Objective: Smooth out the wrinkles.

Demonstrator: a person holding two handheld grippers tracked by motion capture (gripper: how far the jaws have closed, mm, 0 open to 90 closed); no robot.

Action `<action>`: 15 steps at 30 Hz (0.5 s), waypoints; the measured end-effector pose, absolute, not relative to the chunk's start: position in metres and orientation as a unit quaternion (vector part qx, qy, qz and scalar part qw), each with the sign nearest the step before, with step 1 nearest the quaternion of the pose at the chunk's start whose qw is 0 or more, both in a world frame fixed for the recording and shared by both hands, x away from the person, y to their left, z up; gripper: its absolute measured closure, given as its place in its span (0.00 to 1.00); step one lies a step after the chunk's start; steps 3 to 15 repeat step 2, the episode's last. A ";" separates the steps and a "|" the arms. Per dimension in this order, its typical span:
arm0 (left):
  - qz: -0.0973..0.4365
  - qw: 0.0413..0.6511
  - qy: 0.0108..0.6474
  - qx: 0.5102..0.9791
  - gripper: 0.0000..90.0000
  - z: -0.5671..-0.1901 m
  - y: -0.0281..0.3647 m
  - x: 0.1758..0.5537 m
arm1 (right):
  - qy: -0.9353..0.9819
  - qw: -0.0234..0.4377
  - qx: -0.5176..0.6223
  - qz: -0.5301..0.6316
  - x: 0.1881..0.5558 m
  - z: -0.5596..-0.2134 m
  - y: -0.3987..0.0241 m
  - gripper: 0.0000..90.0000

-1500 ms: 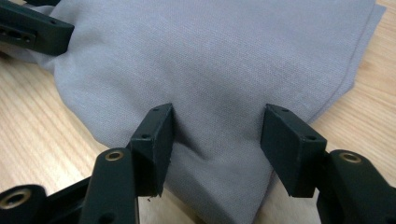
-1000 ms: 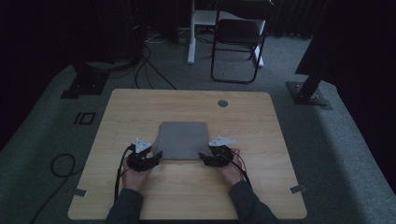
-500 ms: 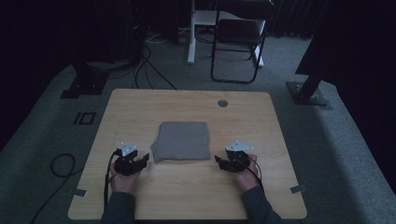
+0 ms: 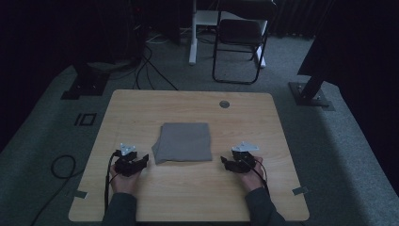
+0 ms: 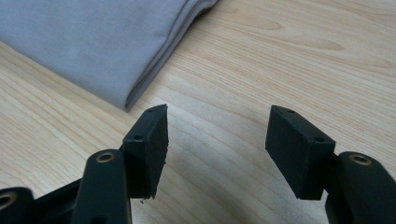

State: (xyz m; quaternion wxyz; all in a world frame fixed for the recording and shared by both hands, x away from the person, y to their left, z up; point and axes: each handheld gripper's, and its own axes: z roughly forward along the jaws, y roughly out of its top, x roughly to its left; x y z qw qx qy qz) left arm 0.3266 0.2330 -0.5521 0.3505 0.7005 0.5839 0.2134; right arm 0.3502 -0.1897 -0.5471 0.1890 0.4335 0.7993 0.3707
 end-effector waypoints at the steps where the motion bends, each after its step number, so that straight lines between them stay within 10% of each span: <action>1: 0.214 0.351 0.586 0.699 0.50 -0.552 0.233 0.327 | 0.799 0.189 0.434 0.371 0.350 -0.547 -0.190 0.43; 15: 0.213 0.349 0.587 0.699 0.50 -0.553 0.234 0.327 | 0.798 0.189 0.434 0.372 0.350 -0.547 -0.190 0.43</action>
